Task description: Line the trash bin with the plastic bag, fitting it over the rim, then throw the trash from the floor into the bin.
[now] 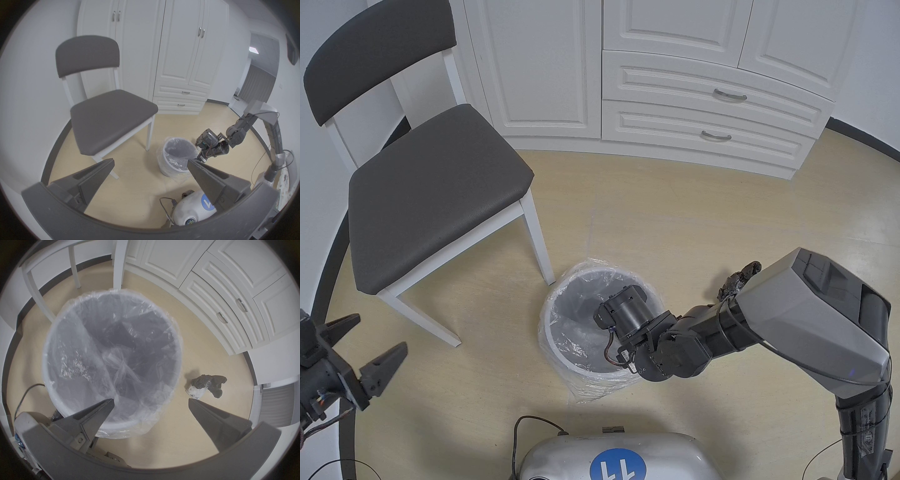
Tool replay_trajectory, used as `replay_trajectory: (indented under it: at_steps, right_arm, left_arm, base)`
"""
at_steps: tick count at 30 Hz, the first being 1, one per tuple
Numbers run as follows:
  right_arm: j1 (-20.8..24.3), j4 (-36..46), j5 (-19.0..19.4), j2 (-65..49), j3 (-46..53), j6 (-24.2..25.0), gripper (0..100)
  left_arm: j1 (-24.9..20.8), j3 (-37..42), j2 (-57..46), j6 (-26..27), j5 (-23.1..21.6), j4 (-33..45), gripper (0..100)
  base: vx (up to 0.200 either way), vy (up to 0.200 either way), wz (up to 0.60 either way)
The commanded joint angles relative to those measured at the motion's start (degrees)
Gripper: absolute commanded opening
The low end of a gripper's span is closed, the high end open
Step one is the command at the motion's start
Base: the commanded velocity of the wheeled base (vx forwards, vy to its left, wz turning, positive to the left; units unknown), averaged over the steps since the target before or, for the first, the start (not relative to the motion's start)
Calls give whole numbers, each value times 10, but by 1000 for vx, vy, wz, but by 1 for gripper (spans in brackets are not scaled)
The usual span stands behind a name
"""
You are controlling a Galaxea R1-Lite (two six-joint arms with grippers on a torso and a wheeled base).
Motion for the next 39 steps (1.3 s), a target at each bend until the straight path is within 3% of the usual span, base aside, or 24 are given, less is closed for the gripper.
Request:
replay_trajectory:
  at_steps: [1, 5, 7, 8, 14, 19, 22, 26, 30, 32, 34, 35, 36, 38, 39]
  right_arm:
    - [3, -23, 1, -18, -8, 7, 100]
    - [10, -62, 0, -25, 3, 24, 100]
    - [10, -62, 0, -25, 3, 25, 100]
    - [9, -63, 1, -53, 9, 40, 100]
    - [0, -66, 2, -125, 47, 43, 100]
    - [-28, -71, 8, -185, 49, 43, 100]
    - [-51, -90, 12, -215, 52, 43, 100]
    - [-88, -125, 56, -247, 76, 43, 100]
    - [-121, -181, 102, -268, 113, 43, 100]
    - [-147, -235, 125, -273, 141, 42, 100]
    - [-179, -295, 148, -273, 163, 40, 100]
    - [-181, -298, 150, -273, 164, 39, 100]
    - [-208, -328, 175, -269, 177, 39, 100]
    - [-219, -338, 187, -268, 184, 40, 100]
    - [-234, -351, 207, -268, 195, 42, 100]
  left_arm:
    - [6, -60, -143, -7, 25, 75, 100]
    - [7, -53, -182, -7, 86, 92, 100]
    - [7, -53, -184, -7, 88, 93, 100]
    - [7, -56, -214, -6, 128, 114, 100]
    - [7, -67, -276, -3, 166, 184, 100]
    - [95, -56, -353, -6, 183, 227, 100]
    - [115, -40, -405, -4, 184, 251, 100]
    - [109, -16, -460, -7, 182, 303, 100]
    - [116, 27, -480, -6, 168, 303, 100]
    - [115, 67, -480, -7, 171, 281, 100]
    - [115, 138, -480, -7, 171, 193, 100]
    - [116, 144, -480, -7, 171, 186, 100]
    - [116, 188, -480, -14, 164, 109, 100]
    - [116, 187, -480, -36, 164, 109, 100]
    - [116, 187, -480, -82, 162, 120, 100]
  base:
    - [0, 0, 0]
    - [0, 0, 0]
    - [0, 0, 0]
    - [0, 0, 0]
    - [0, 0, 0]
    - [0, 0, 0]
    - [0, 0, 0]
    - [0, 0, 0]
    - [0, 0, 0]
    - [0, 0, 0]
    - [0, 0, 0]
    - [0, 0, 0]
    - [0, 0, 0]
    - [0, 0, 0]
    - [0, 0, 0]
